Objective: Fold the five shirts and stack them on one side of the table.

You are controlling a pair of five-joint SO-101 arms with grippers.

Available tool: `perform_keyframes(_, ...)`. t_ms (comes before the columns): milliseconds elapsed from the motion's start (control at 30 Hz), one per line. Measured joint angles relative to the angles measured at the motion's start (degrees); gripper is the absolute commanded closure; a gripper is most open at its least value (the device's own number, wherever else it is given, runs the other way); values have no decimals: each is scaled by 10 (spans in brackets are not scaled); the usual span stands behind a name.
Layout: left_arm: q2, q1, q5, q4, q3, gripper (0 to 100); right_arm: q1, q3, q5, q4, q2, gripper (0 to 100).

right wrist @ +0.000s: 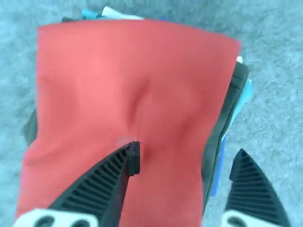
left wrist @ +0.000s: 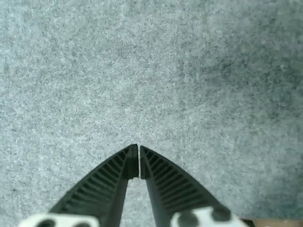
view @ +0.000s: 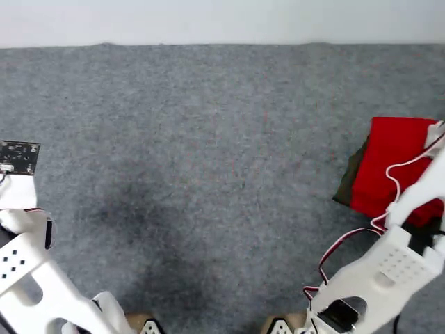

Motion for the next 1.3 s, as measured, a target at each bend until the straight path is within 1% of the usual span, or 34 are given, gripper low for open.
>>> perform_keyframes(33,0,0,0,0,0,985,-6,-9,0,21,-4,837)
perform_keyframes(100,0,0,0,0,0,985,-25,-21,0,56,-22,983)
perform_keyframes(133,0,0,0,0,0,985,-36,-22,1,62,-31,995)
perform_keyframes(167,0,0,0,0,0,985,-46,-22,1,63,-38,957)
perform_keyframes(200,0,0,0,0,0,985,-53,-22,-1,63,-45,950)
perform_keyframes(267,0,0,0,0,0,985,-62,-13,-4,63,-55,991)
perform_keyframes(367,0,0,0,0,0,985,-74,21,-4,63,-59,989)
perform_keyframes(600,0,0,-1,0,0,985,-139,192,-5,59,-56,988)
perform_keyframes(700,0,0,-1,0,0,985,-142,252,-5,23,-29,988)
perform_keyframes(833,0,0,-1,0,0,985,-145,264,-5,13,-8,988)
perform_keyframes(1000,0,0,-1,0,0,985,-156,232,-5,62,-30,988)
perform_keyframes(1067,0,0,-1,0,0,985,-150,219,-2,62,-68,988)
perform_keyframes(1133,0,0,-1,0,0,985,-128,215,22,58,-106,988)
perform_keyframes(1300,0,0,-1,0,0,985,-43,212,134,31,-141,988)
